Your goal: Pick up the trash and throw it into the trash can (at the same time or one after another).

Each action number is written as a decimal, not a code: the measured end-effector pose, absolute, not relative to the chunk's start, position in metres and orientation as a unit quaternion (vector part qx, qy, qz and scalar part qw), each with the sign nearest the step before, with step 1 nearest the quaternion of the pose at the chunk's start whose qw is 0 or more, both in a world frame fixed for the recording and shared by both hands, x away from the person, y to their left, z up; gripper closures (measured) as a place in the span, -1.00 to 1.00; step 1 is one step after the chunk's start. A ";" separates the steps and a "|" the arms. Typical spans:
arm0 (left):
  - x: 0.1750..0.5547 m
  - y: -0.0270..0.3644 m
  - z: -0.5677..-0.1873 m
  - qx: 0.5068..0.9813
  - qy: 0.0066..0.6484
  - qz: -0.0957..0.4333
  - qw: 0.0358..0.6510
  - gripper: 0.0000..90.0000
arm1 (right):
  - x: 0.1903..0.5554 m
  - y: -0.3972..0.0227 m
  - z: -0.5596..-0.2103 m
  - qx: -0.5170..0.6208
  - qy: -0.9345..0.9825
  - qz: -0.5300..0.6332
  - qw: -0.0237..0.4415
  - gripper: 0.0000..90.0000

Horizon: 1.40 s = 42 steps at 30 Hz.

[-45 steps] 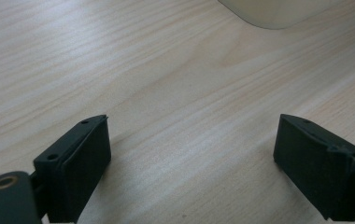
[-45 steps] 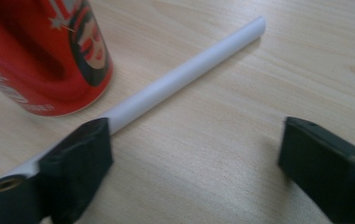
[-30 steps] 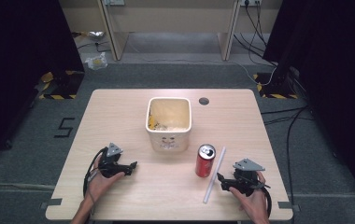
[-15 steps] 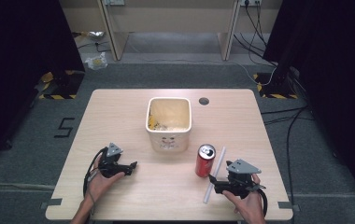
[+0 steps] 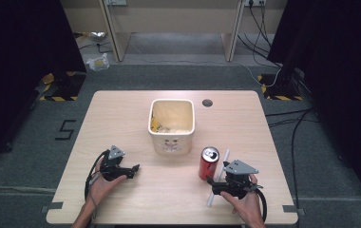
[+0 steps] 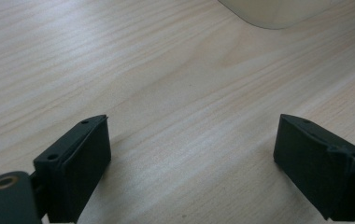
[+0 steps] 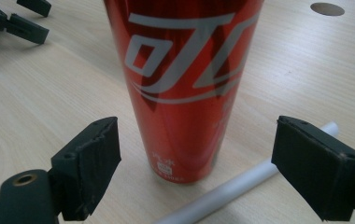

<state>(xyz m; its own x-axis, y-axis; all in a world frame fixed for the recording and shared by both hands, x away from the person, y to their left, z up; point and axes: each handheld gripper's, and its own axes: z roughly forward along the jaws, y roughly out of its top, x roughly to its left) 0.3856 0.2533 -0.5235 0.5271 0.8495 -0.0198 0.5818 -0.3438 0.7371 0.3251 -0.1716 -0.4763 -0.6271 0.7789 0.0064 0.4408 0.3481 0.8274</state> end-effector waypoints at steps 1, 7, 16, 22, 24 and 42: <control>0.386 0.253 -0.524 0.798 0.448 0.188 0.356 -0.77 | 0.325 -0.172 -0.476 0.383 0.796 0.424 0.200 -0.66; 0.386 0.253 -0.524 0.798 0.448 0.188 0.356 -0.77 | 0.332 -0.166 -0.480 0.384 0.792 0.434 0.194 -0.64; 0.386 0.253 -0.524 0.798 0.449 0.188 0.356 -0.77 | 0.337 -0.157 -0.486 0.374 0.795 0.436 0.192 -0.59; 0.386 0.253 -0.524 0.798 0.448 0.188 0.356 -0.77 | 0.341 -0.154 -0.489 0.378 0.795 0.434 0.192 -0.52; 0.386 0.253 -0.524 0.798 0.448 0.188 0.356 -0.77 | 0.342 -0.154 -0.490 0.379 0.794 0.434 0.194 -0.49; 0.386 0.253 -0.524 0.798 0.448 0.188 0.356 -0.77 | 0.343 -0.153 -0.494 0.370 0.798 0.434 0.193 -0.26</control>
